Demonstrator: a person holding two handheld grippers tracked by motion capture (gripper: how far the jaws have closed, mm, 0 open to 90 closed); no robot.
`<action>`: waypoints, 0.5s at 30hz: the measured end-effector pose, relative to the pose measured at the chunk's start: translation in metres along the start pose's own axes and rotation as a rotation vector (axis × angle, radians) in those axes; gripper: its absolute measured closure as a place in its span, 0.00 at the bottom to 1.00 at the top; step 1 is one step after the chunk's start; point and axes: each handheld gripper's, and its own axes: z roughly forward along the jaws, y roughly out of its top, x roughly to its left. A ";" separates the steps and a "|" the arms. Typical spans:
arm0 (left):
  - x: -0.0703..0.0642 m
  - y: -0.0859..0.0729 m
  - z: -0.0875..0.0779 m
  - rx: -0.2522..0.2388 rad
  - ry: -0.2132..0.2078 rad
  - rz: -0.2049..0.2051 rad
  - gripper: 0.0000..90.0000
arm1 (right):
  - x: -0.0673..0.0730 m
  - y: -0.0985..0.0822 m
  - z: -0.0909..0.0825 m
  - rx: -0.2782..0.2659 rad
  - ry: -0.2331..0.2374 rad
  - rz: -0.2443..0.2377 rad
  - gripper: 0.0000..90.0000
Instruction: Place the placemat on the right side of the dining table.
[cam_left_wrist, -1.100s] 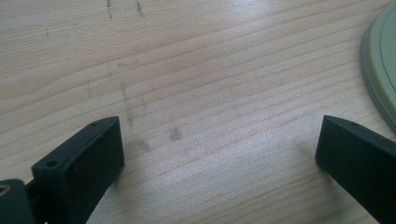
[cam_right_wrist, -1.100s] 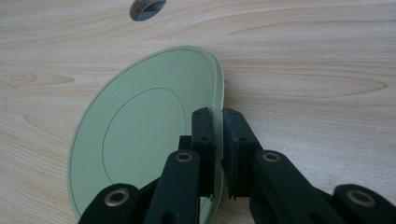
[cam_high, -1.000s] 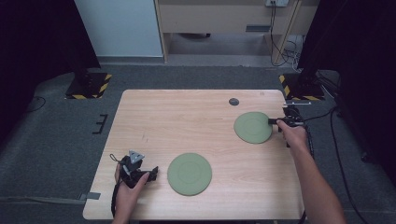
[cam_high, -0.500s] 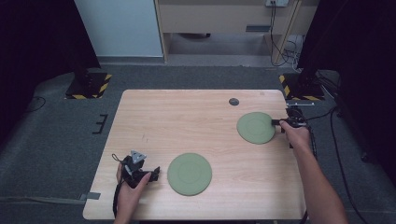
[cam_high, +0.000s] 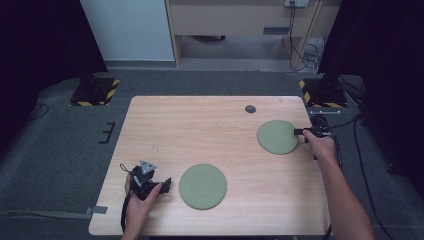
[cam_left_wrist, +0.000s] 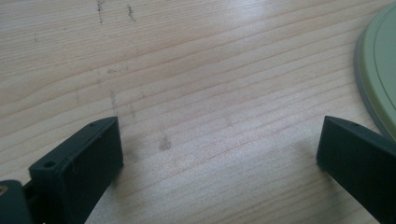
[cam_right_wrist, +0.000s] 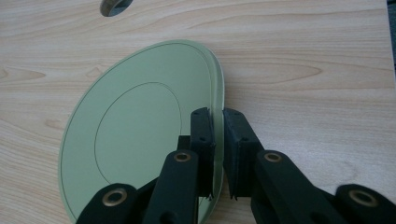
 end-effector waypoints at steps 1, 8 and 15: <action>0.000 0.000 0.000 0.000 0.000 0.000 0.00 | -0.001 0.000 0.000 0.001 -0.002 0.001 0.93; 0.000 0.000 0.000 0.000 0.000 0.000 0.00 | -0.006 -0.003 0.000 -0.001 -0.003 0.020 0.91; 0.000 0.000 0.000 0.001 0.000 0.000 0.00 | -0.010 -0.008 0.005 0.018 -0.021 0.042 0.82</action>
